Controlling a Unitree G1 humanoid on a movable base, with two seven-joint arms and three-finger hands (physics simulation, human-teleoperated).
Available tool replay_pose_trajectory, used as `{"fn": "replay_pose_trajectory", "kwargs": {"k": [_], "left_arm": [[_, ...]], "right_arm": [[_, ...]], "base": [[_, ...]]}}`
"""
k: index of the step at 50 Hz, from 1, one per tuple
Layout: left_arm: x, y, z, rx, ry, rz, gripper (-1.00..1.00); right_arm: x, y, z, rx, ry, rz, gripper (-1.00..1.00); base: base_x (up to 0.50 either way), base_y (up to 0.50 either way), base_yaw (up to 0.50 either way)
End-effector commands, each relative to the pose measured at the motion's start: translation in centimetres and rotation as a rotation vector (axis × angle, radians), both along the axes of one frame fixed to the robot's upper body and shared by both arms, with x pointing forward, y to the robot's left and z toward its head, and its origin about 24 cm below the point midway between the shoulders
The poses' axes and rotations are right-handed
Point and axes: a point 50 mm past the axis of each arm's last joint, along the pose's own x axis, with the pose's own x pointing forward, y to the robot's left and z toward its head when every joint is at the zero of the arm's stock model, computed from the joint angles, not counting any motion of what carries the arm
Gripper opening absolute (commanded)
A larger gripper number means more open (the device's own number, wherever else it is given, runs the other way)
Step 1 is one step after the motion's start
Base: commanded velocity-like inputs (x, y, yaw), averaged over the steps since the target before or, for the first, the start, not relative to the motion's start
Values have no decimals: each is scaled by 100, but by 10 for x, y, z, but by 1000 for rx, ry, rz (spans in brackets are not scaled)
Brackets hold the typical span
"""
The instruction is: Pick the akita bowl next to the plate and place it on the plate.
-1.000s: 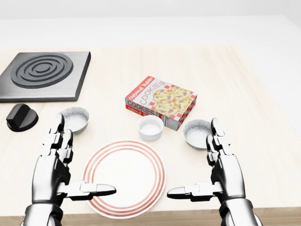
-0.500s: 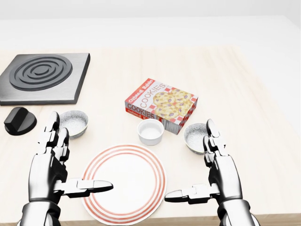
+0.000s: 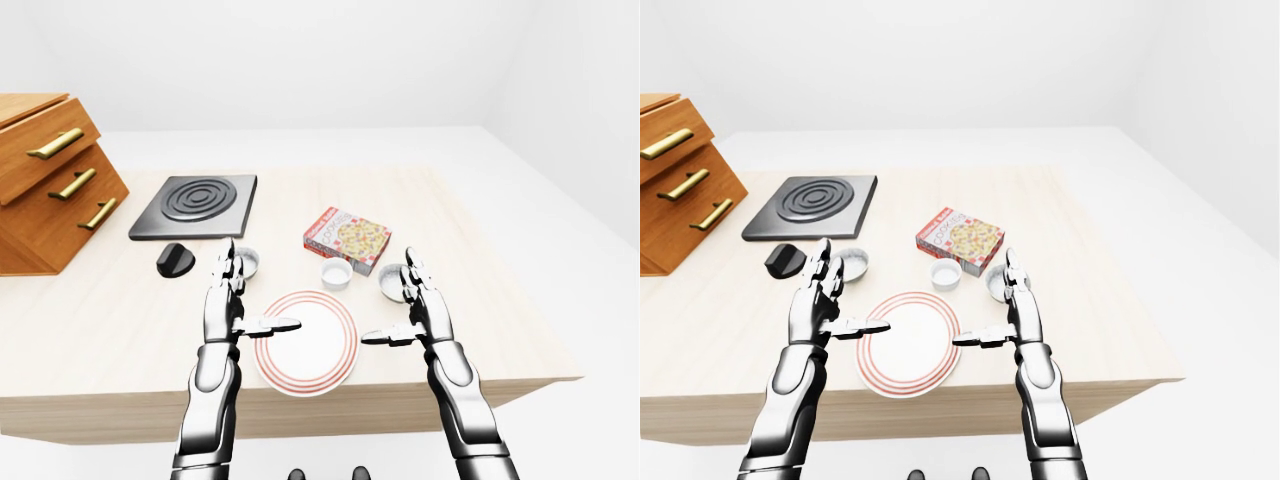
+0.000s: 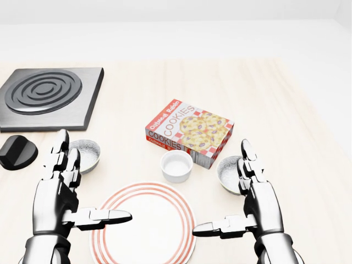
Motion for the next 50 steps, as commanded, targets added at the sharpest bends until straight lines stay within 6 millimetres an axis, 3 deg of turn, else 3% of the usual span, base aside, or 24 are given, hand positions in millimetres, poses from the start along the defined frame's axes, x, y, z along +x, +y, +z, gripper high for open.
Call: {"fn": "replay_pose_trajectory", "kwargs": {"k": [1, 21, 25, 32, 42, 50], "left_arm": [[0, 1, 1, -16, 2, 1, 100], [1, 5, 10, -10, -20, 23, 100], [11, 26, 19, -26, -51, 99, 100], [18, 42, 26, -27, -73, 152, 100], [33, 102, 35, -149, -91, 366, 100], [34, 109, 36, -198, -81, 405, 100]], "right_arm": [[-1, -1, 1, 8, -9, -6, 100], [-1, -1, 0, 17, -11, -5, 100], [-1, -1, 1, 18, -12, -7, 100], [-1, -2, 1, 18, -13, -7, 100], [-1, -2, 3, 18, -15, -9, 100], [-1, -2, 1, 14, -16, -10, 100]], "base": [[0, 0, 0], [0, 0, 0], [0, 0, 0], [0, 0, 0], [0, 0, 0], [0, 0, 0]]}}
